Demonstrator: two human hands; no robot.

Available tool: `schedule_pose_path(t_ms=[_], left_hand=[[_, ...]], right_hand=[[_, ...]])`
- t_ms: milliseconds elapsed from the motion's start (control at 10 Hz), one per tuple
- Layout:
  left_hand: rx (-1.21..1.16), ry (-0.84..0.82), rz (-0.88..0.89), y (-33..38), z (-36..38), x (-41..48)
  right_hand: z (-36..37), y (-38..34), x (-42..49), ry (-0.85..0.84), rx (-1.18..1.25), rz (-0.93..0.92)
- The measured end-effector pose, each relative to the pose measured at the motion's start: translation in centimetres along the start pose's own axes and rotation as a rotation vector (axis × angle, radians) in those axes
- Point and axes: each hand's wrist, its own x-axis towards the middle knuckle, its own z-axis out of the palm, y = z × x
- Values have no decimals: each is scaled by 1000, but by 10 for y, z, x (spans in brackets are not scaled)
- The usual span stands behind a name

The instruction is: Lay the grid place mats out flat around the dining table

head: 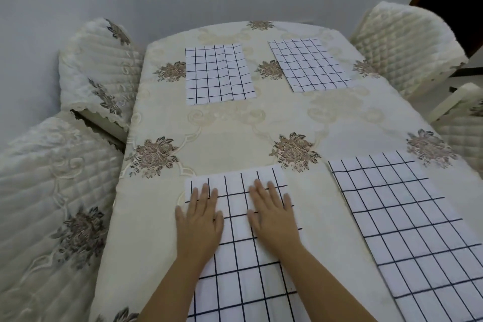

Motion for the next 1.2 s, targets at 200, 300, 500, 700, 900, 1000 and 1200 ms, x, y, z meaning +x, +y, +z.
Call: schedule_pose_path(t_ms=[200, 300, 500, 700, 900, 1000, 1200], left_hand=[[-112, 1, -178, -47, -8, -15], [-212, 4, -227, -51, -15, -32], [-370, 63, -332, -44, -27, -95], [-398, -8, -435, -21, -34, -168], [-333, 23, -485, 22, -20, -223], [-313, 2, -437, 61, -18, -247], [-985, 97, -559, 186, -42, -292]], right_hand=[[-19, 70, -27, -14, 109, 152], [-27, 66, -55, 49, 378, 241], [-27, 57, -118, 52, 475, 250], [-54, 48, -175, 110, 965, 515], [-62, 34, -227, 25, 973, 501], [-64, 38, -250, 43, 1060, 499], [-116, 77, -294, 31, 1317, 549]])
